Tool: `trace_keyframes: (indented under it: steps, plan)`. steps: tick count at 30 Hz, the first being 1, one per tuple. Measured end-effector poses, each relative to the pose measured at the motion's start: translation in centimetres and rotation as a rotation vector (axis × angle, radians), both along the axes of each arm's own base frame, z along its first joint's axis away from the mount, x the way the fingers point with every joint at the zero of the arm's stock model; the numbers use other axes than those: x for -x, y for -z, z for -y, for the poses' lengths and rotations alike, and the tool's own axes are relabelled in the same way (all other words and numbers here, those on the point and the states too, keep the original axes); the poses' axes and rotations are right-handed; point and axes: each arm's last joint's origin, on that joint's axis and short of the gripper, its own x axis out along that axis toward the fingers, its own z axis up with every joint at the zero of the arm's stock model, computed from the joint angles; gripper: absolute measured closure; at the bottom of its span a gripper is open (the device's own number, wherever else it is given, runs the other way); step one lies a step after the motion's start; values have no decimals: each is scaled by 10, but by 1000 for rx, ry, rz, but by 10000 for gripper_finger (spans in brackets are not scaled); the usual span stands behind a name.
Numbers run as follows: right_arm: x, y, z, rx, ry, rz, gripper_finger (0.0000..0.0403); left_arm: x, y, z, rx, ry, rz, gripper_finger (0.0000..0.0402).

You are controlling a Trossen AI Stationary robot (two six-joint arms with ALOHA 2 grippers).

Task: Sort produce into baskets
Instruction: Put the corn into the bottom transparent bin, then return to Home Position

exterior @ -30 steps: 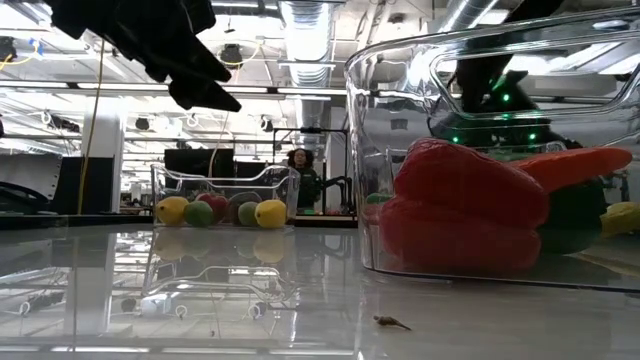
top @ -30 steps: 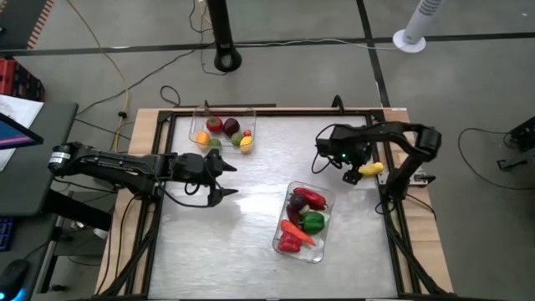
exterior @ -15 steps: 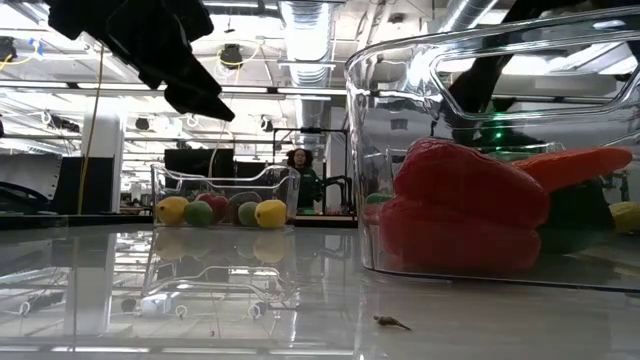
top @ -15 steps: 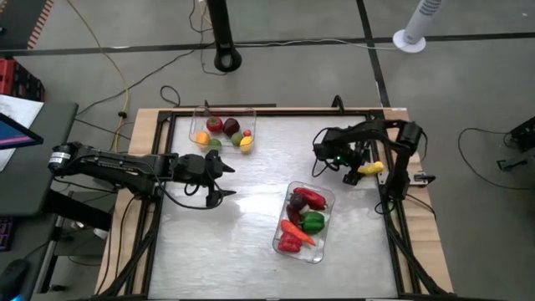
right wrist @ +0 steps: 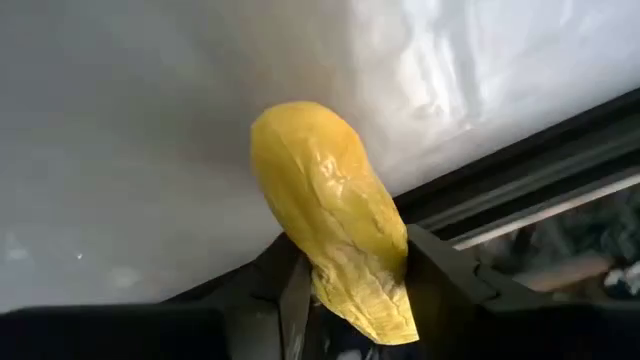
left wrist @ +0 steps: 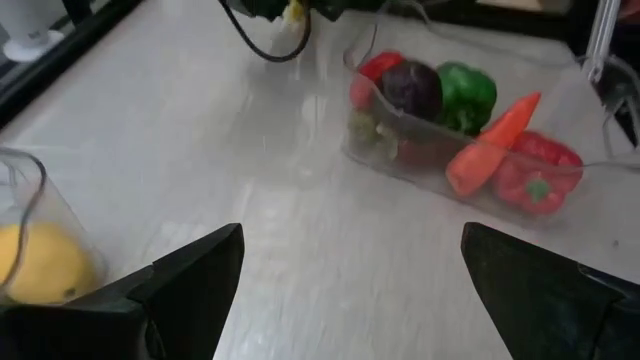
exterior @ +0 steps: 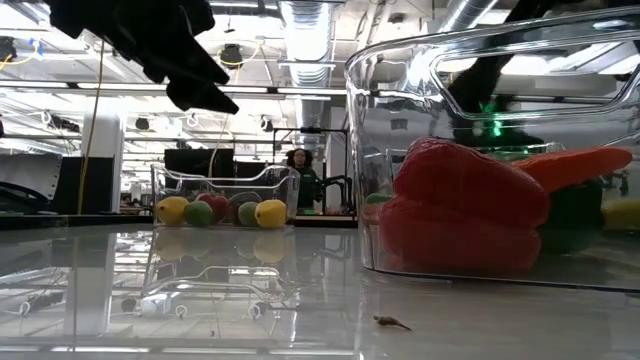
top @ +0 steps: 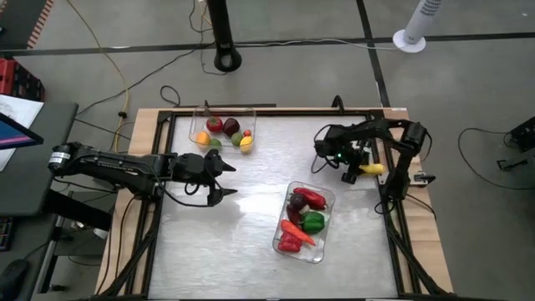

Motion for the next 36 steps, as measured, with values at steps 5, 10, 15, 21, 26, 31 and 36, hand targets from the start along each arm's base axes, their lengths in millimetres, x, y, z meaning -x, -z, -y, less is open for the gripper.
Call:
trace_keyframes:
  steps: [5,10,15,21,26,31,36]
  plan:
    - [-22,-57,-4,126,-10,180,228,5,-13,-1,-9,-23,1,41]
    - [-36,-128,-34,187,6,533,229,15,-37,1,1,-20,29,41]
    - [-40,-181,-89,188,-40,952,223,21,-45,5,-6,6,72,41]
    - [-41,-208,-157,72,-130,1308,214,21,-45,8,3,9,73,41]
    - [-53,-202,-191,100,-205,1372,188,21,-45,6,11,-38,84,41]
    - [-67,-183,-193,125,-233,1282,141,18,-52,9,-20,-38,155,41]
    - [-62,-183,-189,272,-319,1312,112,25,-62,22,-153,4,276,41]
